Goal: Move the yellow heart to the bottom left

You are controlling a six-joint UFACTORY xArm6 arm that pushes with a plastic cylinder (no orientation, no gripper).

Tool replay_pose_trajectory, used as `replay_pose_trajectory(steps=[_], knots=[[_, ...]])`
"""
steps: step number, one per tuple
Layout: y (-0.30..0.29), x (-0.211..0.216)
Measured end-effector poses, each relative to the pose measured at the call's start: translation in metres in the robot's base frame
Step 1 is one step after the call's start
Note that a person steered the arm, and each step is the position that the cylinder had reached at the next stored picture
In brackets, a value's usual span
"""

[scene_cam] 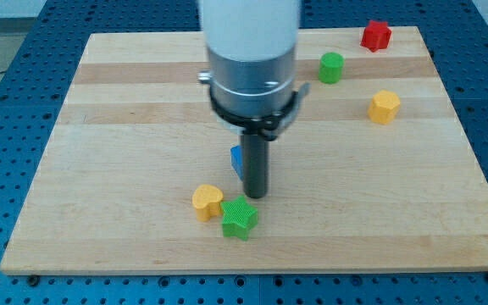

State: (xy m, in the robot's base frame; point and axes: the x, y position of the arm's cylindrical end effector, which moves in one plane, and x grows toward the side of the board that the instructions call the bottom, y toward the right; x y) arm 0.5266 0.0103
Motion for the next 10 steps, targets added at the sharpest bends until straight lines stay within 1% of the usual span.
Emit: replay_pose_trajectory(steps=[1, 2, 3, 4, 7, 8, 9, 10], knots=[[0.025, 0.014], [0.017, 0.057], [-0.037, 0.081], [-0.073, 0.056], [-0.062, 0.008], [-0.060, -0.027], [-0.129, -0.022], [-0.206, 0.001]])
